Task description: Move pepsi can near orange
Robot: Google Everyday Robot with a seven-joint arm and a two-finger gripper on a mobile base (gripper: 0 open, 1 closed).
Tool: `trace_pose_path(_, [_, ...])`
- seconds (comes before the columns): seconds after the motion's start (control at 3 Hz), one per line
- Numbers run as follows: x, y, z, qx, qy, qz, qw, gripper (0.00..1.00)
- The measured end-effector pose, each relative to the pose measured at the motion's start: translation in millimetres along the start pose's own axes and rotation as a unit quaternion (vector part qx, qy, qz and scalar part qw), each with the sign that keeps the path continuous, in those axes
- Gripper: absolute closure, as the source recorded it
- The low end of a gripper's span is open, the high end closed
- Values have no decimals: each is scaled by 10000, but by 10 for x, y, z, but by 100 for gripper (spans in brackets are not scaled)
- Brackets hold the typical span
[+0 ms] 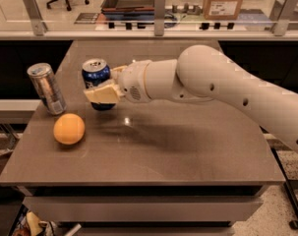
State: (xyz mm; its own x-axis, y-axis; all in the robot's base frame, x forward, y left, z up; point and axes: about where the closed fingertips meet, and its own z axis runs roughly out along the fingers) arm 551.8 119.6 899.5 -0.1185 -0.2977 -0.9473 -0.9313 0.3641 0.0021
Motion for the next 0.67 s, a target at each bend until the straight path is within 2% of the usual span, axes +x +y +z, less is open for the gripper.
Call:
trace_pose_path(0.33, [102, 241, -115, 355, 0, 40, 9994, 100])
trace_pose_path(0.67, [247, 334, -246, 680, -47, 145, 9976, 100])
